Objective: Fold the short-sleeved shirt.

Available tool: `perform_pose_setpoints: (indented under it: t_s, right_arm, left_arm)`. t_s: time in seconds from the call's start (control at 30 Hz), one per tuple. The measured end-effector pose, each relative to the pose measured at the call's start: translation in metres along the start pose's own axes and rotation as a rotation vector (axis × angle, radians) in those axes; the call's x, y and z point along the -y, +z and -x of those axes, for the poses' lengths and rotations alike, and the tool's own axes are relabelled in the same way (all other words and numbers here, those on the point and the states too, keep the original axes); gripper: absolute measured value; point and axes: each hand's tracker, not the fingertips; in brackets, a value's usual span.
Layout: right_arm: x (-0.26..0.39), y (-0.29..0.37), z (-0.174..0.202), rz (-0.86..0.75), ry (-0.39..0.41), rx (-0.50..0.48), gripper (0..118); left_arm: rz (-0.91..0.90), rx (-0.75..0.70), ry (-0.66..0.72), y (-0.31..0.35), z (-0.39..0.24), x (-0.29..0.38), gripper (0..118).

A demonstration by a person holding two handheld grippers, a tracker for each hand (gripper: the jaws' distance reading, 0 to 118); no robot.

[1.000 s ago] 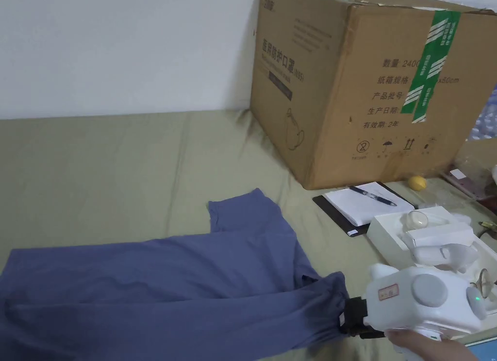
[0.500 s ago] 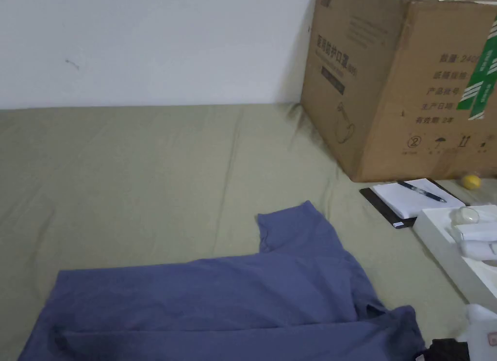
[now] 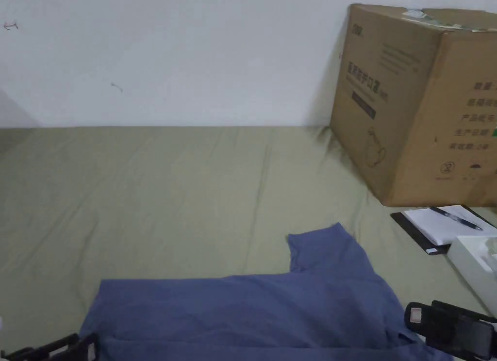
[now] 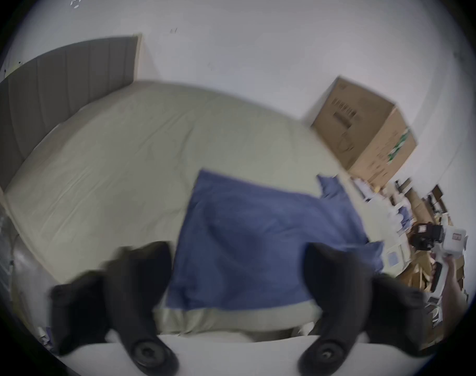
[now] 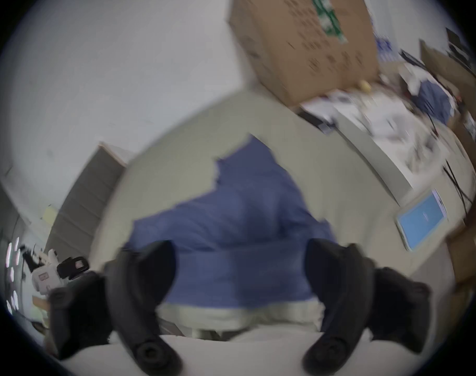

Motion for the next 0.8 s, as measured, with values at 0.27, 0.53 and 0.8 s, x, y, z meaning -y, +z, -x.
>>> perform_pose_setpoints:
  t_s: [0.27,0.53,0.8]
  right_arm:
    - [-0.016,-0.03,0.059,-0.066,0.155,-0.1,0]
    - [-0.014,-0.078,0.061,0.056,0.252,-0.017,0]
    - [-0.001,-0.118,0.037,0.177,0.232,-0.02,0]
  left_arm:
    - [0.004,-0.038,-0.081,-0.045,-0.003,-0.067,0]
    - [0.439,-0.044,-0.119,-0.231,0.072,-0.139,50]
    - [0.589,-0.169,-0.122,-0.322,0.093,-0.099,109]
